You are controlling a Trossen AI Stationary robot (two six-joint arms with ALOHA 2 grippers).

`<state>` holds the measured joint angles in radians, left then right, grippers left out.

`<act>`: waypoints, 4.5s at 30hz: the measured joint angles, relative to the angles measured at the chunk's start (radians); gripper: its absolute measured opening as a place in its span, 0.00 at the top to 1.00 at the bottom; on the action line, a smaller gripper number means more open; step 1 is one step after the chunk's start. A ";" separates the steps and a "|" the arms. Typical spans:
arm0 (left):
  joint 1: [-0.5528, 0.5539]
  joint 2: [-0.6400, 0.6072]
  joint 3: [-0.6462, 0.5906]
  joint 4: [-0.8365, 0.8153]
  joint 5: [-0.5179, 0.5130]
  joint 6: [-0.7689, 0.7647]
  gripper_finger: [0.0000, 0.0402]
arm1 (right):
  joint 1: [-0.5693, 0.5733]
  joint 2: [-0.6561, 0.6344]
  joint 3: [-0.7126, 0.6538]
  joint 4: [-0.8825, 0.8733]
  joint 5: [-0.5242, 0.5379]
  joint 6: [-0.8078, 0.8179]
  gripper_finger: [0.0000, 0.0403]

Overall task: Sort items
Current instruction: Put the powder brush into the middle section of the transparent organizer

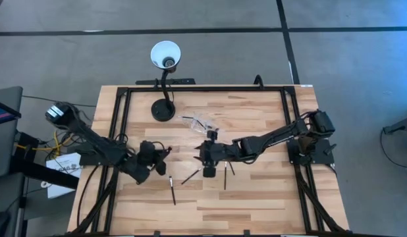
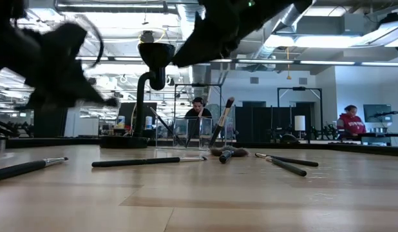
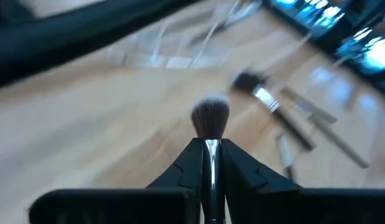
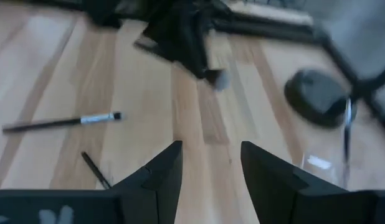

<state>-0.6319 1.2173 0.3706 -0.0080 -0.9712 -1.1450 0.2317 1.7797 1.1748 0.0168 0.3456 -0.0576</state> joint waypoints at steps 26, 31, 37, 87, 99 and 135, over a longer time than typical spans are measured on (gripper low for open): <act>0.232 -0.270 0.003 0.894 0.476 1.304 0.91 | -0.205 0.045 -0.302 1.149 -0.446 -0.120 0.62; 0.284 -0.249 0.003 0.894 0.515 1.305 0.90 | -0.208 0.186 -0.126 1.148 -0.496 -0.091 0.62; 0.294 -0.232 0.003 0.898 0.516 1.306 0.91 | -0.215 0.266 0.044 1.113 -0.505 -0.066 0.62; 0.289 -0.308 0.003 0.909 0.370 1.449 0.82 | -0.238 -0.130 0.115 0.185 -0.225 -0.088 0.91; 0.290 -0.263 0.002 0.790 0.373 1.306 0.83 | -0.283 0.032 0.114 -0.005 0.051 -0.021 0.90; 0.284 -0.251 0.002 0.611 0.562 1.015 0.87 | -0.333 0.212 0.114 -0.056 0.091 0.210 0.78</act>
<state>-0.3481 0.9661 0.3721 0.6034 -0.4095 -0.1302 -0.1009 1.9915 1.2892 -0.0394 0.4370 0.1527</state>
